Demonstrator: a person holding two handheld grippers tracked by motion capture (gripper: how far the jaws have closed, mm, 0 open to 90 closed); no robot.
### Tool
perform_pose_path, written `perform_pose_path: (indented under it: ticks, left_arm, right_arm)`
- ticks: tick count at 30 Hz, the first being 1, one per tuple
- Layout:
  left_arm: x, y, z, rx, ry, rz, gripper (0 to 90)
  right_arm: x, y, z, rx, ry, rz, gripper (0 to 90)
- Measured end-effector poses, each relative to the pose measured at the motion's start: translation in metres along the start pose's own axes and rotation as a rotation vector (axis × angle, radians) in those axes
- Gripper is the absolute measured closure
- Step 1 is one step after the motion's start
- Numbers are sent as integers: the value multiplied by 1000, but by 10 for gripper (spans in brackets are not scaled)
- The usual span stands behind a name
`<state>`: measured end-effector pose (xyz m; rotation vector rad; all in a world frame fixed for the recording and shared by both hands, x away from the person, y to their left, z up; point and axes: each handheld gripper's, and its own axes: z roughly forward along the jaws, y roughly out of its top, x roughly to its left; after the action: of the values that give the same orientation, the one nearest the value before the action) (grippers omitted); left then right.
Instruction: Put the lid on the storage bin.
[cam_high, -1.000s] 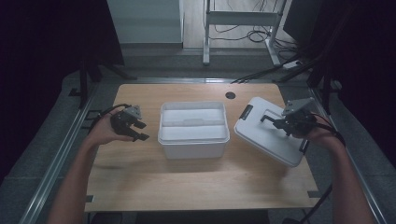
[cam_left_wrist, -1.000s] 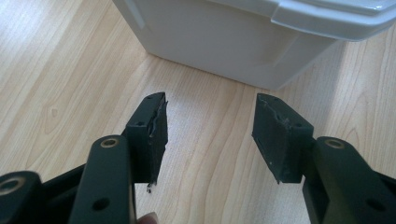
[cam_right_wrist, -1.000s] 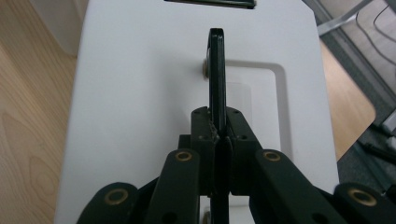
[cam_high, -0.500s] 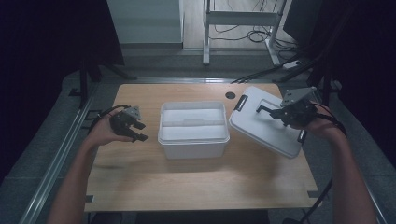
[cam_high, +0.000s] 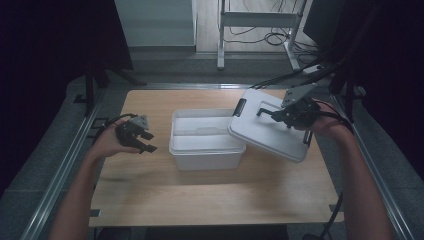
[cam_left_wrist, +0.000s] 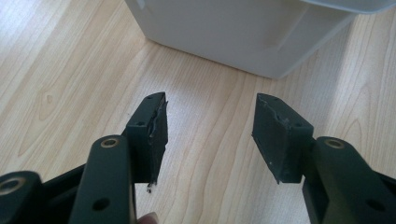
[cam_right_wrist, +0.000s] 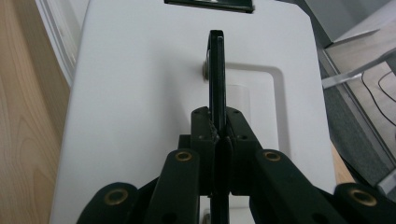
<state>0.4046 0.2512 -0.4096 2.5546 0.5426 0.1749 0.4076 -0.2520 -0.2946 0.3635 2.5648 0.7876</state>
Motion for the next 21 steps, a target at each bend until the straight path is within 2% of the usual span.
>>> perform_pose_path:
  ticks: [9, 21]
  left_arm:
    - [0, -3, 2, 5, -3, 0, 460]
    - [-2, -2, 6, 2, -4, 7, 461]
  right_arm:
    - [4, 28, 21, -7, 42, -48, 835]
    - [9, 54, 43, -21, 86, -79, 834]
